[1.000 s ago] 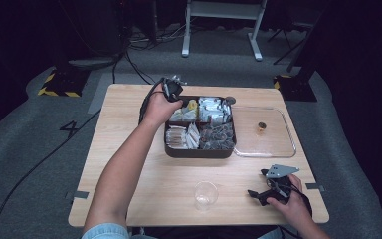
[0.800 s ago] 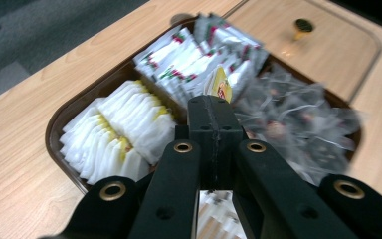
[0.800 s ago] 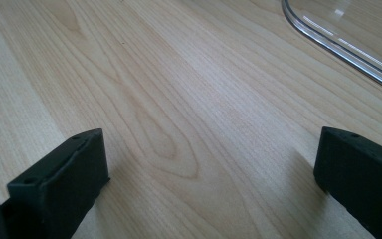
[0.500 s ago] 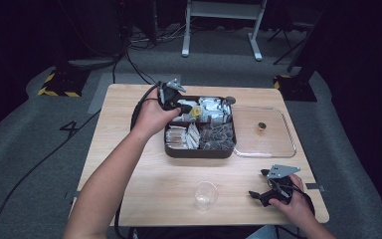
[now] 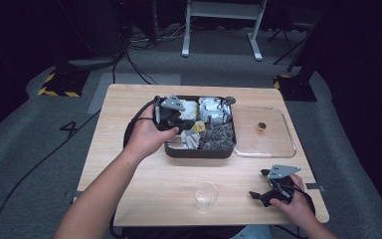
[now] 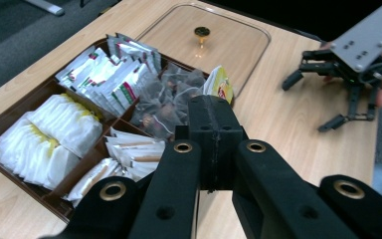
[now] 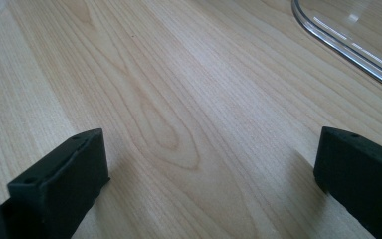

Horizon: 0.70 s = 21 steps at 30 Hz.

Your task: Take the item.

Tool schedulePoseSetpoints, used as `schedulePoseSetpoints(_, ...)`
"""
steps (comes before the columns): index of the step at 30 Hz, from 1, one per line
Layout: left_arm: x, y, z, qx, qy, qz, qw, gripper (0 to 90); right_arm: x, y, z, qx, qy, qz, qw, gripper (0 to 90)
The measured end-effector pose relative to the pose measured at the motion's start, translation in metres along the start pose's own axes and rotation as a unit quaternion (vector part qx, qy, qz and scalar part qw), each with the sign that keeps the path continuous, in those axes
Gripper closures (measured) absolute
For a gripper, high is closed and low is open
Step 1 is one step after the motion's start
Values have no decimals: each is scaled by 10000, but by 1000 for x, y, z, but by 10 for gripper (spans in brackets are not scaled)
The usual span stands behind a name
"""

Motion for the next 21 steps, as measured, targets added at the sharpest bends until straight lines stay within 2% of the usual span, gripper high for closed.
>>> schedulePoseSetpoints(7,6,13,-25,204,-39,-203,9996,900,0,0,0,-5,15,-4,10000,6)
schedulePoseSetpoints(12,17,17,-38,348,-14,-386,9986,900,0,0,-1,-19,22,-3,10000,6)
schedulePoseSetpoints(17,28,21,-58,374,-191,-620,9972,900,0,0,-1,-19,26,-1,10000,6)
schedulePoseSetpoints(21,35,23,-71,361,-282,-681,9966,900,0,-1,0,-19,24,1,10000,6)
Point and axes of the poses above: each handheld gripper's, and its own axes: y roughly backward along the jaws, x roughly out of its underside, z roughly to its left, the point moved 3 cm from there along -y, roughly forward along the jaws, and after that the axes turned 15 degrees about -z, right-handed, at the moved point
